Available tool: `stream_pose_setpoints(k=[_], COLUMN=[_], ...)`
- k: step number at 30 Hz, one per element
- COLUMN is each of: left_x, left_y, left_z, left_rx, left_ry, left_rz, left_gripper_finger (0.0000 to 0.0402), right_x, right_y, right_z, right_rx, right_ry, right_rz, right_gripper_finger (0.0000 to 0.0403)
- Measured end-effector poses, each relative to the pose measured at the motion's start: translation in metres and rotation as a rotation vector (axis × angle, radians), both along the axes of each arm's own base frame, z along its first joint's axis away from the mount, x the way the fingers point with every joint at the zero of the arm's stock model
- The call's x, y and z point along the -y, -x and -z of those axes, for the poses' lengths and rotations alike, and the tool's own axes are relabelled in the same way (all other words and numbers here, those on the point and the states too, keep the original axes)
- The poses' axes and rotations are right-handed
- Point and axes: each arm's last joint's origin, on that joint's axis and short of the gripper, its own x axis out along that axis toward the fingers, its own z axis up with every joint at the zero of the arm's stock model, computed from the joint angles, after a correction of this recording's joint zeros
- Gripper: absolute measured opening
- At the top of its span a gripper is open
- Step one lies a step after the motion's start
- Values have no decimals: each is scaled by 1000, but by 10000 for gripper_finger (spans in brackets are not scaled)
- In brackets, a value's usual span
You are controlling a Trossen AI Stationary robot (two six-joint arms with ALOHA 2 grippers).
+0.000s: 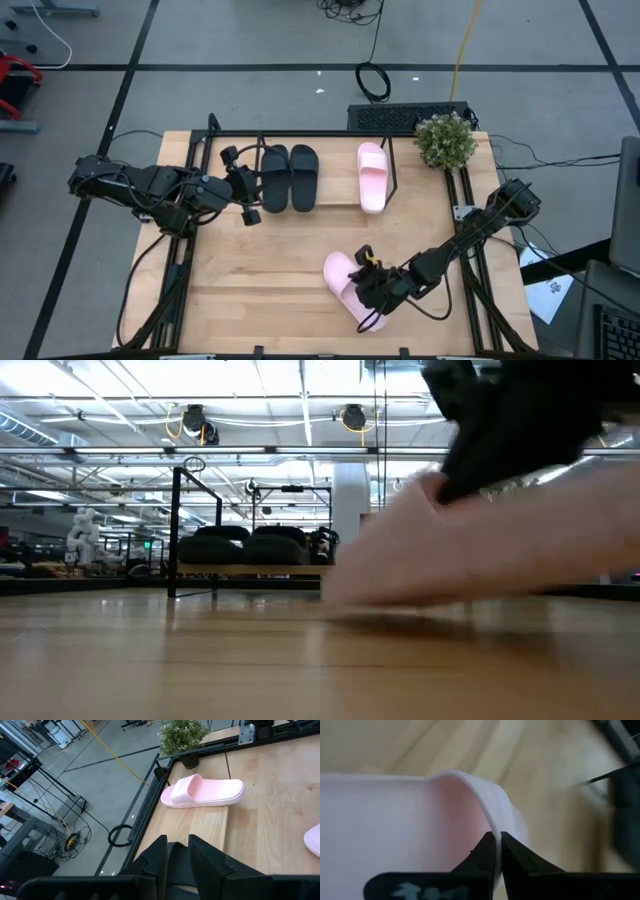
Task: Pick and place slides into the shelf
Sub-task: Put the pink slipper on the shelf
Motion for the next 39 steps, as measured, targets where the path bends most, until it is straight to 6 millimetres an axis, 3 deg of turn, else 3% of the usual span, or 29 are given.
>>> stream_pose_setpoints(k=[6,12,17,24,31,39], left_x=[0,0,0,0,0,0], left_y=[0,0,0,0,0,0], left_z=[0,0,0,0,0,0], left_rx=[0,0,0,-6,-35,-42], left_ry=[0,1,1,-9,-55,-67], left_rz=[0,1,1,7,33,39], left_gripper_finger=[86,86,86,86,86,86], right_x=[-1,22,53,120,188,226], right_y=[-12,-24,-49,-76,-80,-78], right_z=[-35,-59,-85,-120,-119,-105], right_rx=[26,-24,27,141,103,26], right_ry=[193,238,199,198,198,162], right_rz=[13,165,284,542,724,715], right_gripper_finger=[3,2,1,1,0,0])
